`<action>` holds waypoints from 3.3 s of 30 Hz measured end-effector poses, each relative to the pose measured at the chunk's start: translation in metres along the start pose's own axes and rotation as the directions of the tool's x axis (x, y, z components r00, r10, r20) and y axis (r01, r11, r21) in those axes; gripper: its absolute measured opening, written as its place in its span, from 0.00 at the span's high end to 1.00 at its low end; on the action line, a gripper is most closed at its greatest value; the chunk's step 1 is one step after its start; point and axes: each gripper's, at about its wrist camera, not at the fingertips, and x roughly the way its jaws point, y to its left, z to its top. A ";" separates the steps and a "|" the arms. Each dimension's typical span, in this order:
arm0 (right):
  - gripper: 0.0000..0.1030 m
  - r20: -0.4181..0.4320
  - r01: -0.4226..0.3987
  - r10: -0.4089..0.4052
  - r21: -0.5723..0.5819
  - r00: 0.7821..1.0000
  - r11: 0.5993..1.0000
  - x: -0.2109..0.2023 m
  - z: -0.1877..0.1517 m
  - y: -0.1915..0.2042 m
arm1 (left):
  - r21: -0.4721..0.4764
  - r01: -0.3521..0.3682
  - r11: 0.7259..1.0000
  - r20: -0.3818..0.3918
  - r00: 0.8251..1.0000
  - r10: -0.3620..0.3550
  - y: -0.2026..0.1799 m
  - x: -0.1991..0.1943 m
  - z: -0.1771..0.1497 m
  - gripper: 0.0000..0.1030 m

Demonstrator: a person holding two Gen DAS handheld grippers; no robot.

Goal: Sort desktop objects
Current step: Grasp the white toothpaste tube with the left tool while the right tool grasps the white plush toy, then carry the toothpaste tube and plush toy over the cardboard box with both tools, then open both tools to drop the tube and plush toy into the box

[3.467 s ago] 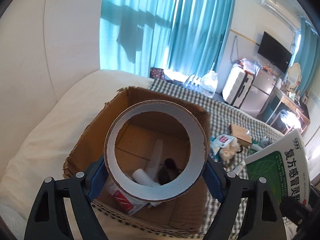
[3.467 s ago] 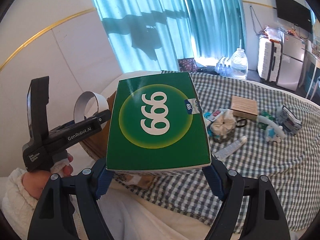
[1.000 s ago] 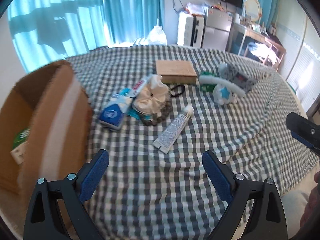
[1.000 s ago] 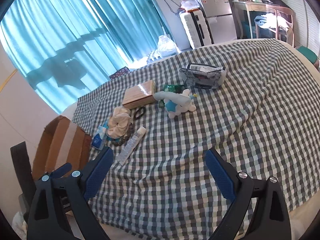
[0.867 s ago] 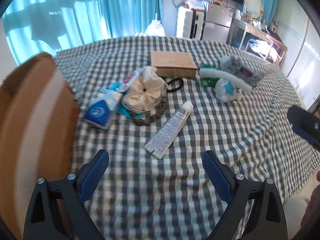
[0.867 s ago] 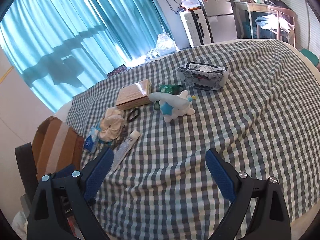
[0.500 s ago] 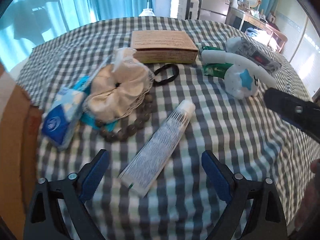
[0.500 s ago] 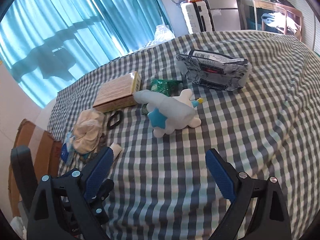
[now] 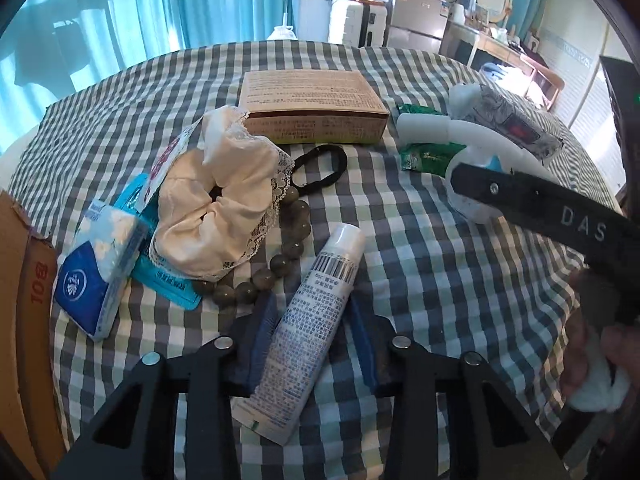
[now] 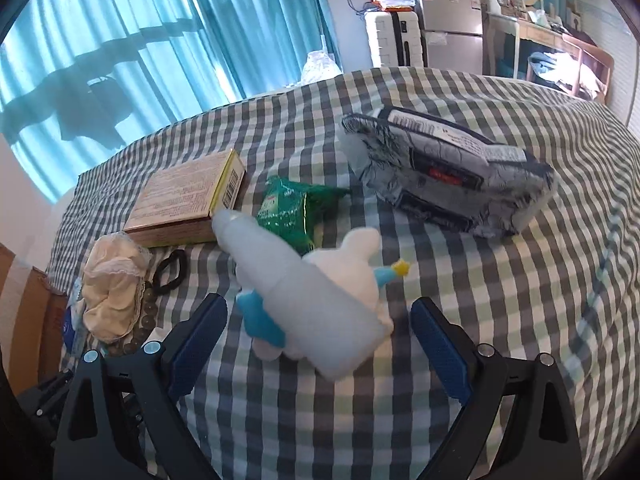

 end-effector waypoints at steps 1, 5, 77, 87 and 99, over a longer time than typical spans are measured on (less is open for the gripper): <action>0.20 0.003 -0.014 0.014 -0.003 1.000 1.000 0.001 0.002 0.000 | 0.000 0.001 1.000 -0.001 1.000 -0.001 0.001 -0.001 0.001 0.66; 0.33 -0.018 -0.037 0.037 -0.017 0.999 0.999 0.001 0.003 0.001 | -0.010 0.001 1.000 -0.012 1.000 -0.001 0.001 0.000 0.008 0.69; 0.33 0.029 -0.424 0.458 -0.330 0.889 0.843 -0.265 -0.068 0.295 | -0.316 -0.083 0.945 0.348 0.916 0.197 0.189 -0.323 -0.062 0.75; 0.33 -0.120 -0.491 0.479 -0.293 0.870 0.820 -0.185 -0.067 0.354 | -0.407 -0.137 0.903 0.207 0.949 0.237 0.248 -0.278 -0.091 0.75; 0.18 -0.088 -0.449 0.441 -0.193 0.893 0.872 -0.167 -0.049 0.323 | -0.460 -0.230 0.858 0.127 0.939 0.320 0.254 -0.267 -0.105 0.17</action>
